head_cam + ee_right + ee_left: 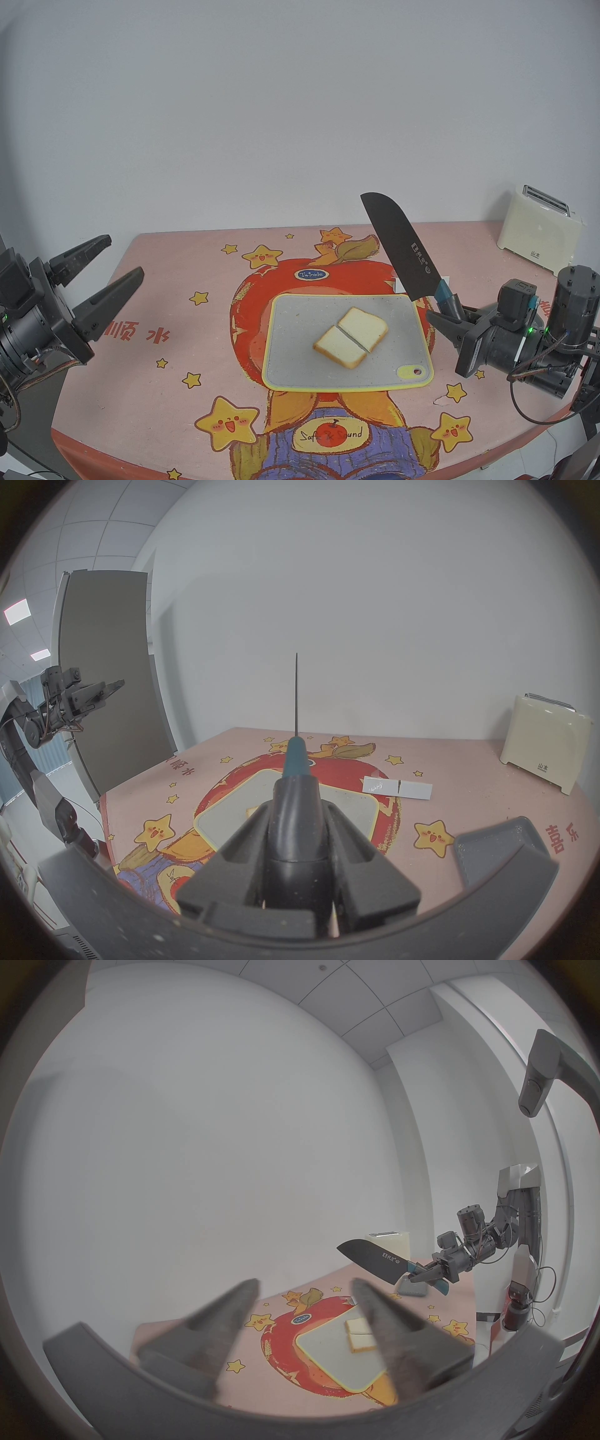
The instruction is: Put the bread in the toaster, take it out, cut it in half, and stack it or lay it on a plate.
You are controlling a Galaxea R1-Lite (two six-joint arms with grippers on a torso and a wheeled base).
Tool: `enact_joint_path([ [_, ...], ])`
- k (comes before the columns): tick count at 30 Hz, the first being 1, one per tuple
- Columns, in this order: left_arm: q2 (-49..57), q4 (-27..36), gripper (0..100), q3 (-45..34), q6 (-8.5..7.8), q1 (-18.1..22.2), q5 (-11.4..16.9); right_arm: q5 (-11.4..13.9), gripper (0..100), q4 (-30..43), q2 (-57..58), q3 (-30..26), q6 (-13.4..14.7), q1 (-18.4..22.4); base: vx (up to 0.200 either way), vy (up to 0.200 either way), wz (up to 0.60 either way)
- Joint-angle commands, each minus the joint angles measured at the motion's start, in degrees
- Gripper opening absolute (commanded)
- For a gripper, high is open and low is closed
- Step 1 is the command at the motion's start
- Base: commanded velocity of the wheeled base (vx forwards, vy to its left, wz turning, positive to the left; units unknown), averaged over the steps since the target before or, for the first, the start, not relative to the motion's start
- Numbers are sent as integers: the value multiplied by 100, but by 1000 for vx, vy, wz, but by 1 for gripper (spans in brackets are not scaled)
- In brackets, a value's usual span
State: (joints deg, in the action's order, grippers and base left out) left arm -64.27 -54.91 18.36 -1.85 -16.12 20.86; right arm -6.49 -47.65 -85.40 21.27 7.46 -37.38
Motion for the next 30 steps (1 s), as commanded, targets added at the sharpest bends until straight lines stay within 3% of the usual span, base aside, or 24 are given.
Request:
enact_joint_path([
  [1,37,-3,100,19,1,3,-3,-2,0,2,-21,-9,1,-7,0,0,0],
  [5,46,-11,100,1,89,-23,-12,-2,0,-7,-56,-27,1,2,0,0,0],
  [8,64,-11,100,-219,177,38,-214,-2,0,2,-21,-18,1,2,0,0,0],
  [9,151,-11,100,-333,185,38,-398,-2,0,-7,-12,-18,1,2,0,0,0],
  [11,442,6,100,-403,194,30,-609,-2,0,-7,-12,-9,1,2,0,0,0],
  [14,934,59,100,-456,212,30,-706,-2,0,-7,-21,-9,1,11,0,0,0],
  [18,1988,85,100,-1071,475,21,-1014,-11,0,2,-56,-27,-8,46,0,0,0],
  [21,2437,261,100,-1361,484,21,-1049,-11,0,2,-47,-27,-8,37,0,0,0],
  [30,5284,3539,100,-1695,449,30,-1181,-11,0,2,5,-27,-52,46,0,0,0],
])
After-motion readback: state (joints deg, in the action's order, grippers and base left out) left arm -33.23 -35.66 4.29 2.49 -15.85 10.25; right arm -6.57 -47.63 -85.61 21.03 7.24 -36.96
